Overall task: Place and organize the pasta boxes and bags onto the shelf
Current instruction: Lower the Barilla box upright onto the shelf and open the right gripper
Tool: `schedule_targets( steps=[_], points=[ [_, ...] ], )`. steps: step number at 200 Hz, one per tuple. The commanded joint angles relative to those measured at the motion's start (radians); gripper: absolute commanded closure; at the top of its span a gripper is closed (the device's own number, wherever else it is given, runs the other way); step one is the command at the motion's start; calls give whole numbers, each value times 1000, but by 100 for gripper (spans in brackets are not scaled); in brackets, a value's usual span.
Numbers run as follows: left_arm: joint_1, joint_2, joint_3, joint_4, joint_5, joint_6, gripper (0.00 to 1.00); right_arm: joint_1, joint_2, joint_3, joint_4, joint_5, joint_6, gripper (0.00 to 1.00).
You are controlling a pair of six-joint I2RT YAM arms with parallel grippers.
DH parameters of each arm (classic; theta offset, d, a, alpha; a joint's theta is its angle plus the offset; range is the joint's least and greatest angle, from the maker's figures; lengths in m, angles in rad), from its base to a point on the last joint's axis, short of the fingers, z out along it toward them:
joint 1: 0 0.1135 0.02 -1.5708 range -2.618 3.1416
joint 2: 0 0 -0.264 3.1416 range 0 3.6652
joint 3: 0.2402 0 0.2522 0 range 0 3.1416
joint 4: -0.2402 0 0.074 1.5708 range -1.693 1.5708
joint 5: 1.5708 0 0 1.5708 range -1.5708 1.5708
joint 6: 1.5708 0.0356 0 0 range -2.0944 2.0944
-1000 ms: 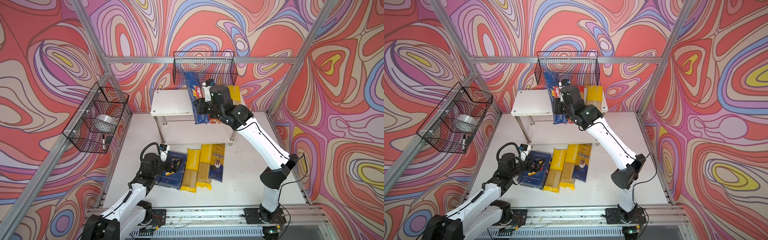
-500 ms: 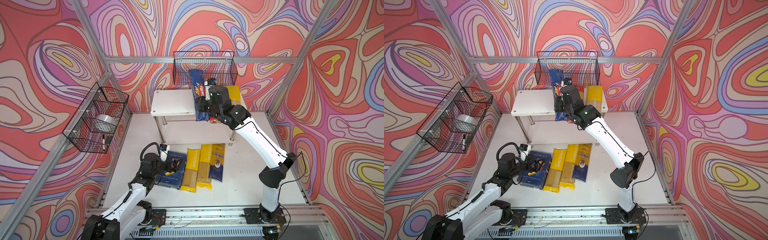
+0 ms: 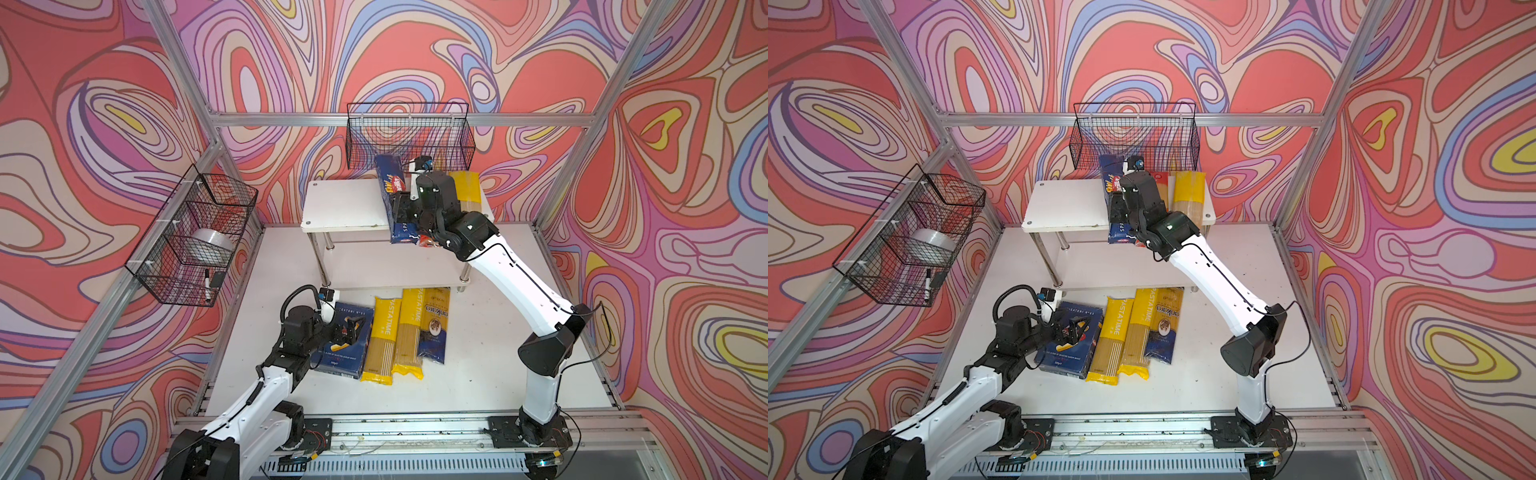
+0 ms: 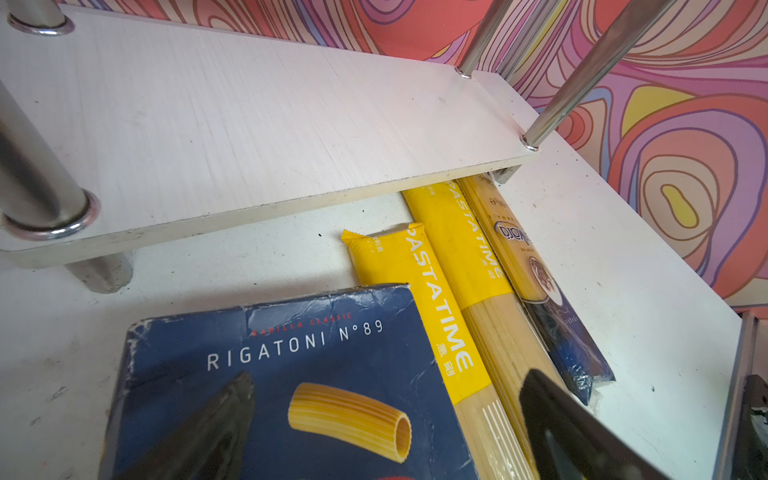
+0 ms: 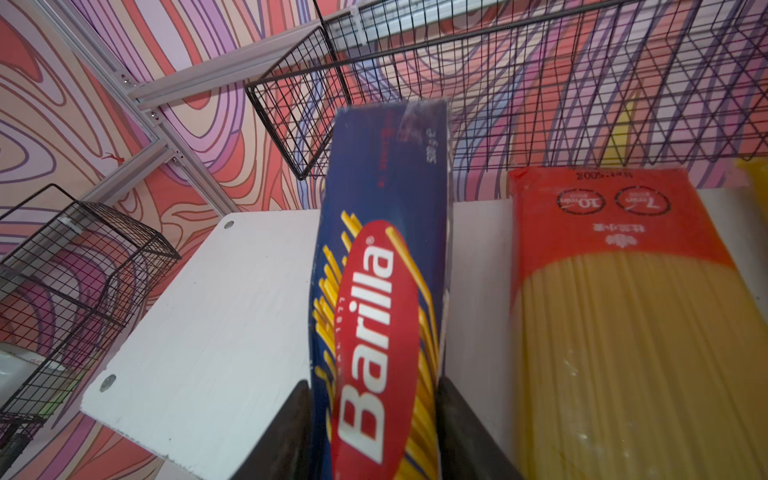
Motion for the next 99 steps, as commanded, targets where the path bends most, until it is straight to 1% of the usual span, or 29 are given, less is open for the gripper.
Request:
schedule_targets(
  steps=[1, 37, 53, 81, 97, 99],
  points=[
    [-3, 2, 24, 0, 7, 7, 0, -7, -40, -5, 77, 11, -3, 49],
    [-3, 3, 25, 0, 9, 6, 0, -7, -46, 1, 74, -2, -7, 49],
    [-3, 2, 25, 0, 7, 6, 0, -8, -56, 3, 72, -29, -14, 48],
    [-3, 0, 25, -2, 7, 6, 0, -8, -105, -16, 38, -105, -51, 48],
    [-3, -1, 24, -1, 5, 6, 0, -6, -137, -54, 1, -118, -68, 49],
    [-2, -1, 23, 0, 6, 6, 0, -7, -161, -61, -2, -121, -68, 48]
  ],
)
